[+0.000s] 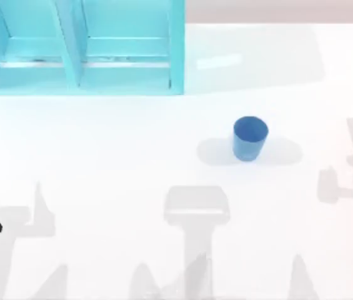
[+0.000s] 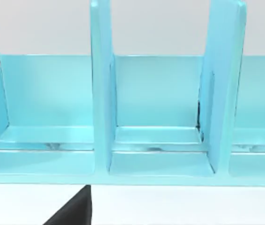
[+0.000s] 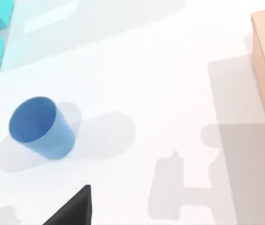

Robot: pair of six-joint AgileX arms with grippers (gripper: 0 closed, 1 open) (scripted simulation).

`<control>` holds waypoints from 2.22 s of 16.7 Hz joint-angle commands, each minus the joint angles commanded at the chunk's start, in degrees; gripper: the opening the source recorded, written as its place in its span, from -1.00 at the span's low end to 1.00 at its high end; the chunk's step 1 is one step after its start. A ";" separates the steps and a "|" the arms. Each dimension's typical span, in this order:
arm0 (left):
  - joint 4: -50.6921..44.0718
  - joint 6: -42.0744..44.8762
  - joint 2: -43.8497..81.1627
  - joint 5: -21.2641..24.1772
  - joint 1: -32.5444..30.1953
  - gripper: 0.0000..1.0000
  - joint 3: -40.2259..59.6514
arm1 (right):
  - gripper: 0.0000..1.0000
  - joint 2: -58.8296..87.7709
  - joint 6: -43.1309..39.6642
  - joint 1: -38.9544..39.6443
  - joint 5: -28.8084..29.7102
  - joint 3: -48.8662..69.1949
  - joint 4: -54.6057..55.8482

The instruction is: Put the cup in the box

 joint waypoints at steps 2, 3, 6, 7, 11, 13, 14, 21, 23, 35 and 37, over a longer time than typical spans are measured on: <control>0.00 0.00 0.00 0.00 0.00 1.00 0.00 | 1.00 13.89 3.85 2.06 0.03 12.12 -9.75; 0.00 0.00 0.00 0.00 0.00 1.00 0.00 | 1.00 21.13 5.54 3.11 0.11 18.29 -14.63; 0.00 0.00 0.00 0.00 0.00 1.00 0.00 | 1.00 42.51 9.45 6.19 0.55 36.43 -28.50; 0.00 0.00 0.00 0.00 0.00 1.00 0.00 | 1.00 49.17 10.32 7.18 0.75 42.20 -32.60; 0.00 0.00 0.00 0.00 0.00 1.00 0.00 | 1.00 71.03 11.71 10.74 1.42 63.06 -45.07; 0.00 0.00 0.00 0.00 0.00 1.00 0.00 | 1.00 79.15 11.25 12.24 1.62 72.30 -49.23; 0.00 0.00 0.00 0.00 0.00 1.00 0.00 | 1.00 82.57 10.78 12.89 1.67 76.59 -50.85; 0.00 0.00 0.00 0.00 0.00 1.00 0.00 | 1.00 97.30 6.46 15.69 1.64 96.47 -55.31; 0.00 0.00 0.00 0.00 0.00 1.00 0.00 | 1.00 97.81 6.01 15.85 1.63 97.57 -55.26; 0.00 0.00 0.00 0.00 0.00 1.00 0.00 | 1.00 97.39 6.01 15.86 1.62 81.86 -39.93; 0.00 0.00 0.00 0.00 0.00 1.00 0.00 | 1.00 97.45 6.09 15.94 1.62 77.03 -35.06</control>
